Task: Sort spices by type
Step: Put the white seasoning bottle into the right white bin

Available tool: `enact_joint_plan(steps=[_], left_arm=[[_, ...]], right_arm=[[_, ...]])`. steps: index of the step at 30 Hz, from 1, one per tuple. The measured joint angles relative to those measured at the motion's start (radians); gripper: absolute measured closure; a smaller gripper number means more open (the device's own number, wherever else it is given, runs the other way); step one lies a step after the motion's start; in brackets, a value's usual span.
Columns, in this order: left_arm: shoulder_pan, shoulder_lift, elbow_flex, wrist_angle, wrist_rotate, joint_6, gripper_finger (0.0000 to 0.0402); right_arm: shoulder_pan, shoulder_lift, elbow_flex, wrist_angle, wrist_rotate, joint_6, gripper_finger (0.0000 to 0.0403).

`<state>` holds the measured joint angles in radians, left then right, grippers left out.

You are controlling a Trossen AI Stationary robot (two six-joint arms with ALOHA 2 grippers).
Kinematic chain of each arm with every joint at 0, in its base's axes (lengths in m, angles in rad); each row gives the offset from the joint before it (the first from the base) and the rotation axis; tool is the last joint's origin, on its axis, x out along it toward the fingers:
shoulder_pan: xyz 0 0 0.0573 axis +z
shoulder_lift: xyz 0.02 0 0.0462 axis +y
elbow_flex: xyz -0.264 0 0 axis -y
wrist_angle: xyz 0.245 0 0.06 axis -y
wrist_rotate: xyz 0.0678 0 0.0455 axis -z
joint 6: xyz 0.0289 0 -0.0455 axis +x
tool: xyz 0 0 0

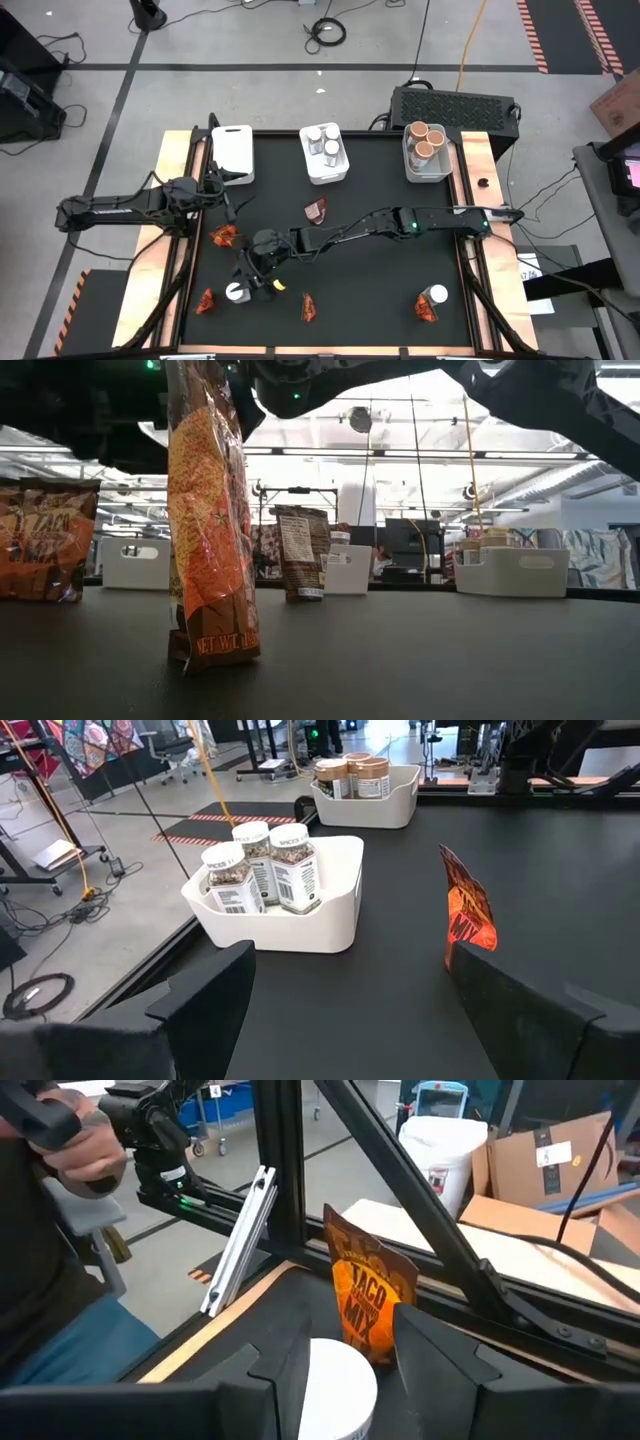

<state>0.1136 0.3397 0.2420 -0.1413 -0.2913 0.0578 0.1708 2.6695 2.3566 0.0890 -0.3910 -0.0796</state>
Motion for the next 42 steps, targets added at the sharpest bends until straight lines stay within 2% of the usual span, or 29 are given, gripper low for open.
enact_joint_plan(steps=[3,7,11,17,23,30,42], left_arm=[[0.0,0.0,0.0,0.0,0.0,0.0,0.0063],[0.0,0.0,0.0,0.0,0.0,-0.001,0.0063],[0.0,0.0,0.0,0.0,0.0,-0.001,0.0063],[0.0,0.0,0.0,0.0,0.0,-0.017,0.0063],[0.0,0.0,0.0,-0.001,0.0,-0.02,0.0063],[0.0,0.0,0.0,-0.003,0.0,-0.019,0.0063],[0.0,0.0,0.0,-0.002,0.003,0.0,0.0063]], right_arm=[[0.007,0.001,0.0,0.013,0.011,-0.002,0.0263],[0.033,0.002,0.0,0.012,0.121,-0.033,0.0246],[0.049,0.007,0.0,0.008,0.125,-0.028,0.0199],[0.047,0.007,0.0,0.003,0.133,0.086,0.0126],[0.047,0.008,0.0,-0.003,0.2,0.12,0.0085],[0.052,0.009,0.0,-0.025,0.205,0.121,0.0063],[0.057,0.08,-0.002,0.074,0.202,0.096,0.0062]])
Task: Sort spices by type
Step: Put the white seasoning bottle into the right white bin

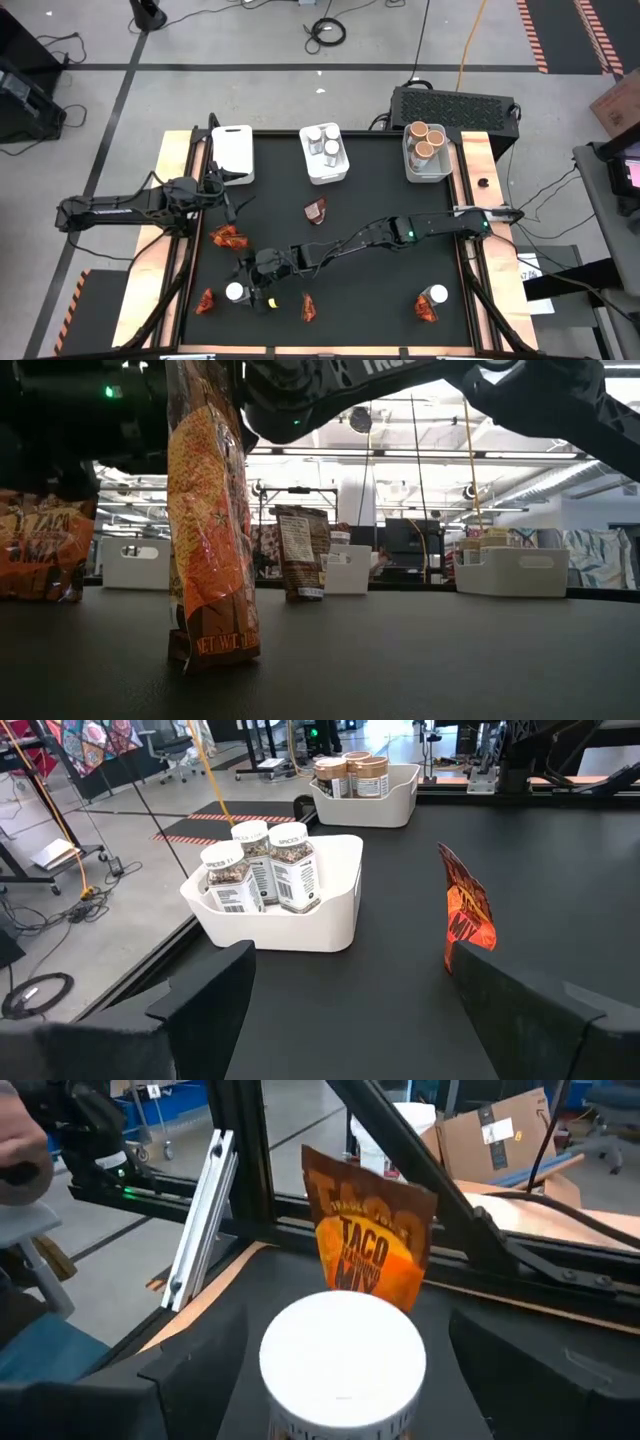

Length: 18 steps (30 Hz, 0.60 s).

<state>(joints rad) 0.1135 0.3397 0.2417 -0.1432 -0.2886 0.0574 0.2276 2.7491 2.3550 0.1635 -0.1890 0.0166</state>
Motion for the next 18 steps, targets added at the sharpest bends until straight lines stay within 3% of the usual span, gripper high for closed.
enact_joint_plan(steps=[8,18], left_arm=[[0.0,0.0,0.0,-0.001,0.0,0.001,0.0063],[0.0,0.0,0.0,-0.002,0.0,0.002,0.0063]], right_arm=[[0.0,0.0,0.0,-0.004,0.0,-0.002,0.0074],[0.0,0.0,0.0,-0.01,0.0,-0.002,0.0166]])
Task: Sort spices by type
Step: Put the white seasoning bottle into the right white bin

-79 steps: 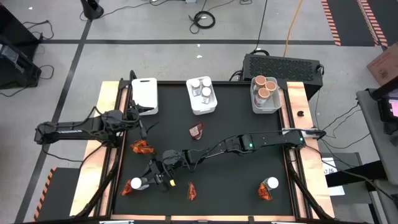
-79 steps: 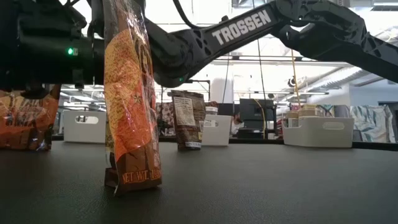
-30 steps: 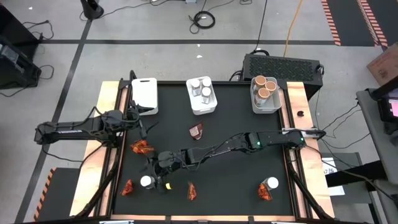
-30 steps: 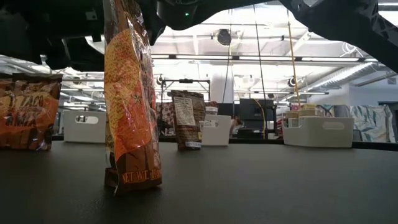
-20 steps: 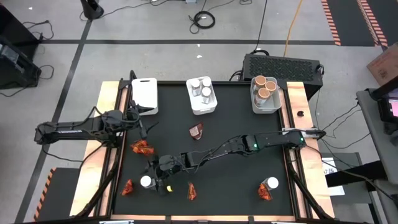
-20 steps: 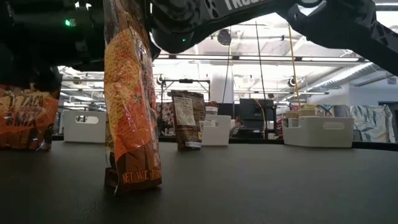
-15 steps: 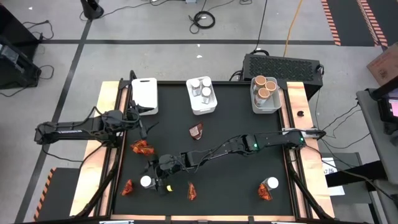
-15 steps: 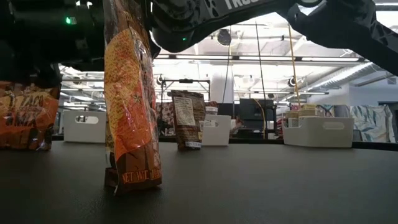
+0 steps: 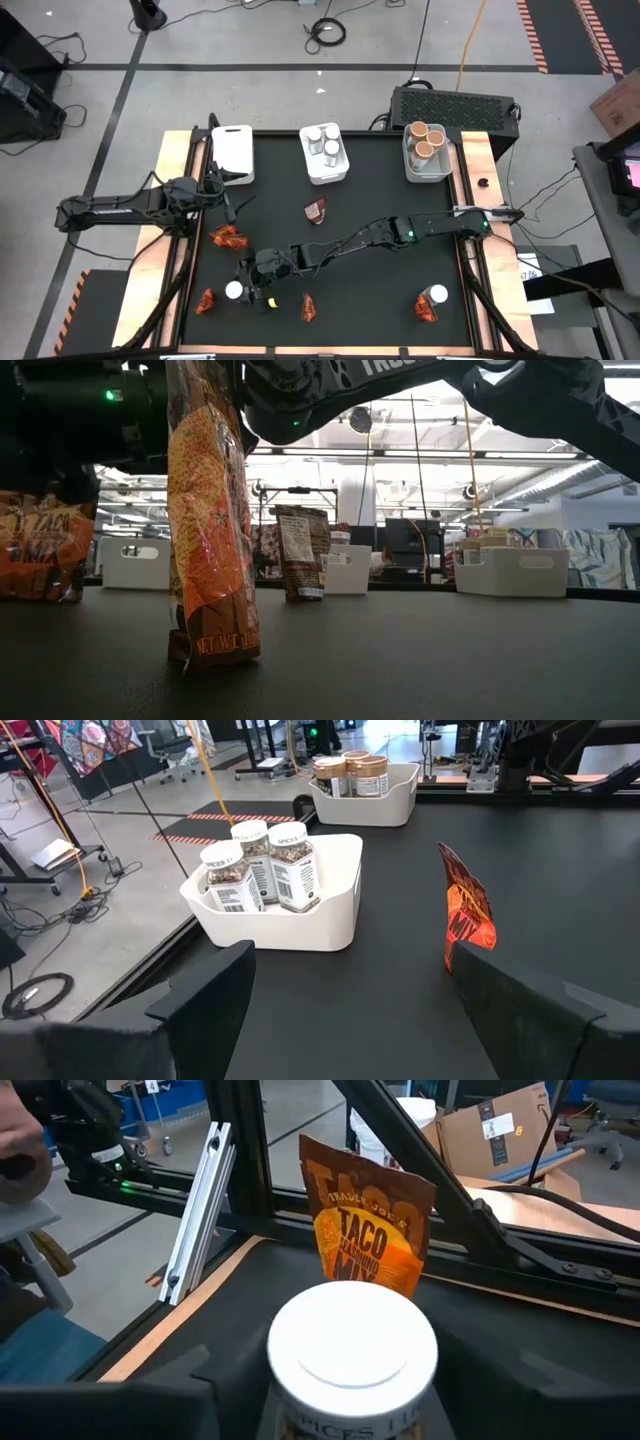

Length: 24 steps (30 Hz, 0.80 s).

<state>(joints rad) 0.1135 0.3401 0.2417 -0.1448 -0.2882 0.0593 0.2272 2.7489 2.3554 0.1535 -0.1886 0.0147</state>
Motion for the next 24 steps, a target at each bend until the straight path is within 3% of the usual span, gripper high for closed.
enact_joint_plan(steps=[5,9,13,24], left_arm=[[0.0,0.0,0.0,0.0,0.0,0.0,0.0063],[0.0,0.0,0.0,-0.005,0.001,0.0,0.0063],[0.0,0.0,0.0,-0.008,0.001,0.001,0.0063],[0.0,0.0,0.0,0.001,0.0,0.01,0.0063]], right_arm=[[-0.001,-0.002,0.0,-0.003,0.0,0.005,0.0212],[-0.008,-0.019,0.0,-0.011,-0.005,0.026,0.0214],[-0.018,-0.071,0.0,-0.057,-0.087,0.028,0.0194],[-0.074,-0.449,0.002,-0.476,-0.132,-0.15,0.0212]])
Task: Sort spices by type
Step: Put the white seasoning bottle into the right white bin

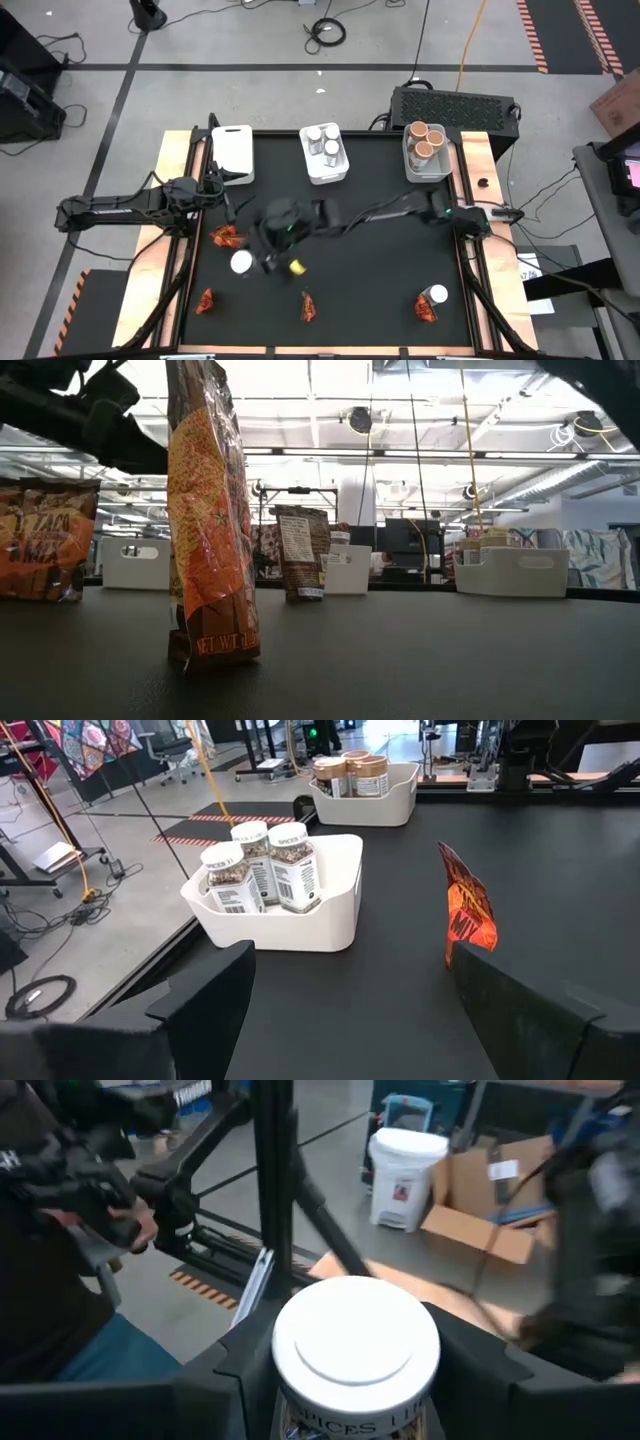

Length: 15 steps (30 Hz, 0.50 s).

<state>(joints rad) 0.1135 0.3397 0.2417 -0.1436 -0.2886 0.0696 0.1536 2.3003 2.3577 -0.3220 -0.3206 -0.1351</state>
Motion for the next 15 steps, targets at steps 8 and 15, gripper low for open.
enact_joint_plan(steps=[8,15], left_arm=[[0.0,0.0,0.0,0.024,0.001,-0.009,0.0063],[0.0,0.0,0.0,0.03,0.048,-0.012,0.0063]], right_arm=[[-0.141,-0.266,0.0,-0.216,0.129,-0.061,0.0197],[-0.366,-0.319,-0.003,-0.417,0.094,-0.074,0.0203]])
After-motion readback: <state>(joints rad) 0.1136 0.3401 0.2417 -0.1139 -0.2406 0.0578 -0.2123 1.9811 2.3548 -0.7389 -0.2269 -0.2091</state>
